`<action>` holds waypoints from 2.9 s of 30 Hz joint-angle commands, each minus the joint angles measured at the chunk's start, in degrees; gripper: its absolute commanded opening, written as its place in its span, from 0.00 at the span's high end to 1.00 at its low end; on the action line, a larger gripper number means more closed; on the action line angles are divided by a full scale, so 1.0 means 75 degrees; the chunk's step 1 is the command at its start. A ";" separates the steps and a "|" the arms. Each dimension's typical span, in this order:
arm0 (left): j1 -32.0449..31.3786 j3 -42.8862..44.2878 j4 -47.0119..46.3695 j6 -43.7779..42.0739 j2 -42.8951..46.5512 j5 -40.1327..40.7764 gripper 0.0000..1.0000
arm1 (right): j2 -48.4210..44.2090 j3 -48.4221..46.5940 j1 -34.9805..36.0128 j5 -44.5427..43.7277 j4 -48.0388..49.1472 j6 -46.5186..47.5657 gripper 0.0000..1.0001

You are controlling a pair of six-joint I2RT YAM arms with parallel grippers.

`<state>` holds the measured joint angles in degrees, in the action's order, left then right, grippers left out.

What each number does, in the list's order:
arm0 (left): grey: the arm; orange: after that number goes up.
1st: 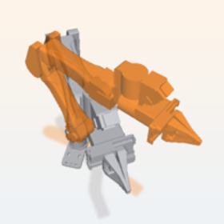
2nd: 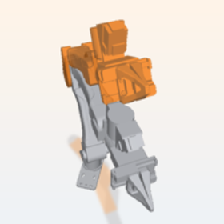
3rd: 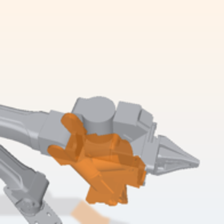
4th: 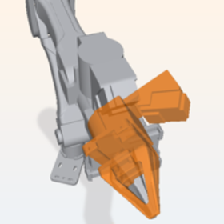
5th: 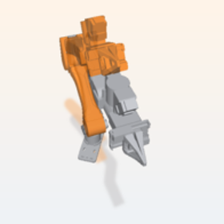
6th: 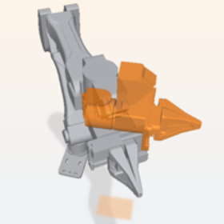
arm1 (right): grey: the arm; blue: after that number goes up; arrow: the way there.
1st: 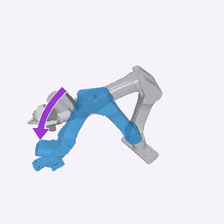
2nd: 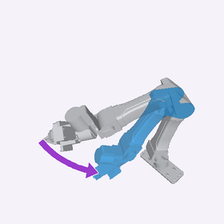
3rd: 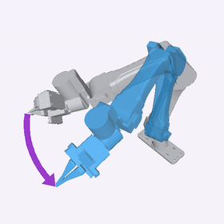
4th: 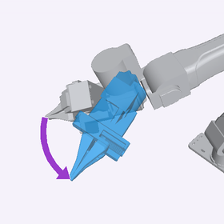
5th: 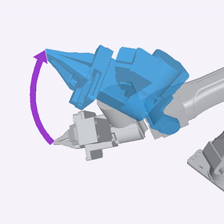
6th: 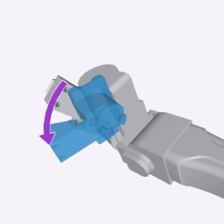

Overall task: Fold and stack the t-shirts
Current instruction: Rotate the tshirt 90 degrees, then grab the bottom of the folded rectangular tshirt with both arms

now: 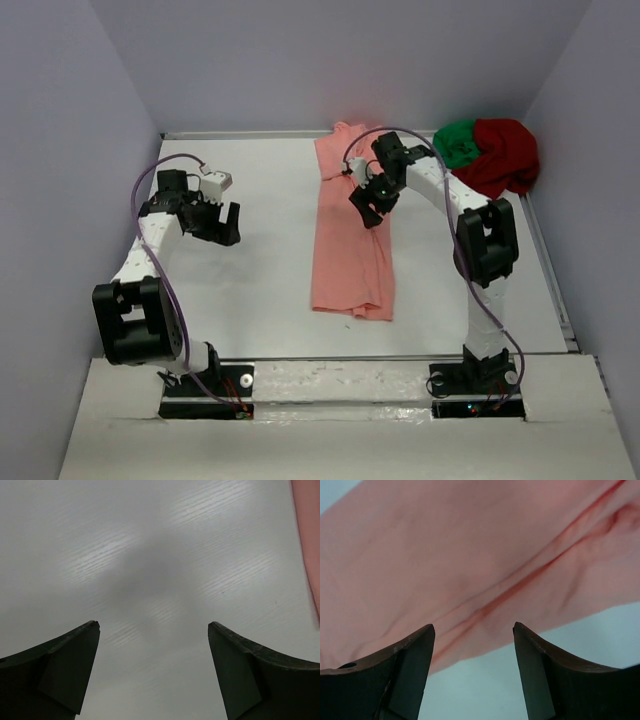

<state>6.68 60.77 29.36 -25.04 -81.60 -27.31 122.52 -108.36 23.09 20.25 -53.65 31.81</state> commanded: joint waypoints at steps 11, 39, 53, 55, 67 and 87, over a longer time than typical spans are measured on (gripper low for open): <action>-0.1967 -0.0369 0.0431 -0.0751 -0.0217 -0.0976 0.04 | -0.5293 0.5045 -0.0067 -0.0603 0.0240 -0.0938 0.30; -0.4757 0.0182 0.1006 -0.1033 -0.2303 -0.1187 0.37 | -0.2883 0.5272 -0.0138 0.3183 -0.0359 -0.0726 0.49; -0.5285 0.0194 0.1112 -0.1092 -0.2105 -0.1749 0.45 | -0.2227 0.5518 -0.0208 0.3031 -0.0487 -0.1007 0.51; -0.5378 0.0147 0.1042 -0.1057 -0.1987 -0.1738 0.46 | -0.2191 0.5494 -0.0208 0.3065 -0.0522 -0.1054 0.51; -0.6081 0.0123 0.0819 -0.0681 -0.1916 -0.1316 0.49 | -0.2320 0.5178 -0.0302 0.2504 -0.0838 -0.1183 0.50; -0.6562 -0.0193 0.0257 -0.0107 -0.1565 0.0594 0.51 | -0.2086 0.5119 -0.0595 0.1812 -0.1624 -0.0890 0.36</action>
<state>-42.35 59.96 31.77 -26.98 -97.27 -25.41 106.54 -68.47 18.81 34.00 -63.64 24.23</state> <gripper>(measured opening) 0.498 0.634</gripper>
